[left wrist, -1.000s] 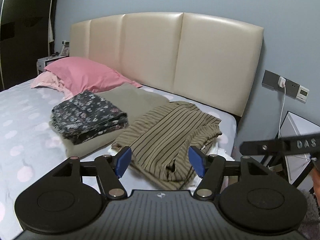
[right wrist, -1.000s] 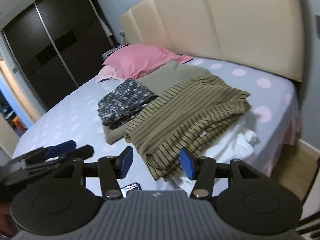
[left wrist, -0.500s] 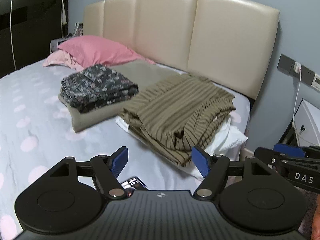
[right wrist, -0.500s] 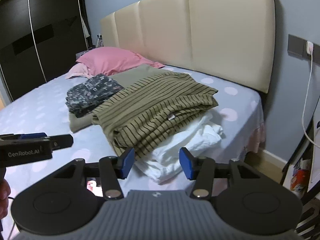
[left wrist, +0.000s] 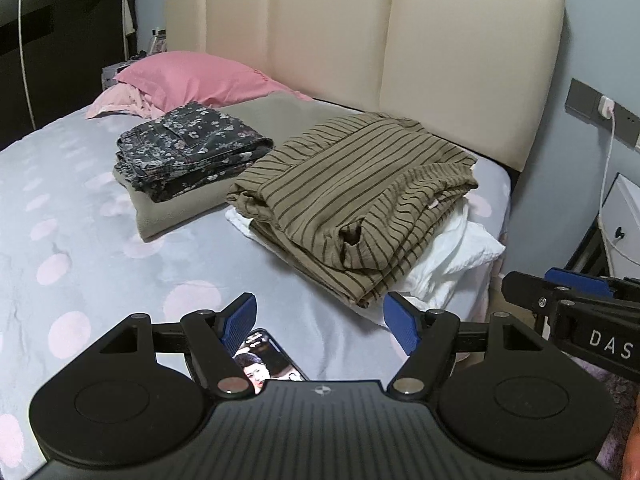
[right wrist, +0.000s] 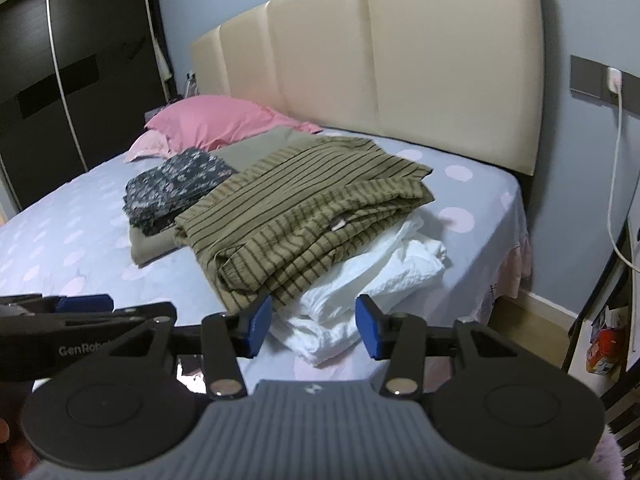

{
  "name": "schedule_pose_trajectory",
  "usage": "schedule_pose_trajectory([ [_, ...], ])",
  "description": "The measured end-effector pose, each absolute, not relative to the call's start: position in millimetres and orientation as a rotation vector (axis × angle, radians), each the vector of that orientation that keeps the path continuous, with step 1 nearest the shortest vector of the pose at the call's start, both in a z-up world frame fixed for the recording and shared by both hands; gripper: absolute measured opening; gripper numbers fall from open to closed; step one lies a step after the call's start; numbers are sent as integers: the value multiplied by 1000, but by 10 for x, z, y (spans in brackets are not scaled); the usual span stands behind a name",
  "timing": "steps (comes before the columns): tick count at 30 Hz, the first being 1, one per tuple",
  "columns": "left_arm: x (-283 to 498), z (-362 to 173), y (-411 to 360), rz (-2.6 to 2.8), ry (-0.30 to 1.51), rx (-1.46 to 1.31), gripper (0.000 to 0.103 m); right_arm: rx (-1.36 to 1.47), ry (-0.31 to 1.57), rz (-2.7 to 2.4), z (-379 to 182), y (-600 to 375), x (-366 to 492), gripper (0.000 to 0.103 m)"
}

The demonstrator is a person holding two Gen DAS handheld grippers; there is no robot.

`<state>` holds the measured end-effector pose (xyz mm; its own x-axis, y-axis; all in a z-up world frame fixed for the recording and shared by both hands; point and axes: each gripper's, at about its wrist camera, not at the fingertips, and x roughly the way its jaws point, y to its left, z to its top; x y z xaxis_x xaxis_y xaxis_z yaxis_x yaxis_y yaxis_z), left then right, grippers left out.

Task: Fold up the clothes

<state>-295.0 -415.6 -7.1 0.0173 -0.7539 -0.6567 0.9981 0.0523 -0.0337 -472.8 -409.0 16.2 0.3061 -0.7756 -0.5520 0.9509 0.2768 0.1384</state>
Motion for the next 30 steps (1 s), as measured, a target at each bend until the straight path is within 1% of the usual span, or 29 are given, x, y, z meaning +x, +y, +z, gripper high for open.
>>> schedule_pose_trajectory([
  [23,-3001,-49,-4174,-1454,559,523,69,463,429,-1206,198,-4032,-4634,50],
  [30,-3029,-18,-4158,-1454,533,527,69,451,424,-1208,225,-4013,-4590,52],
])
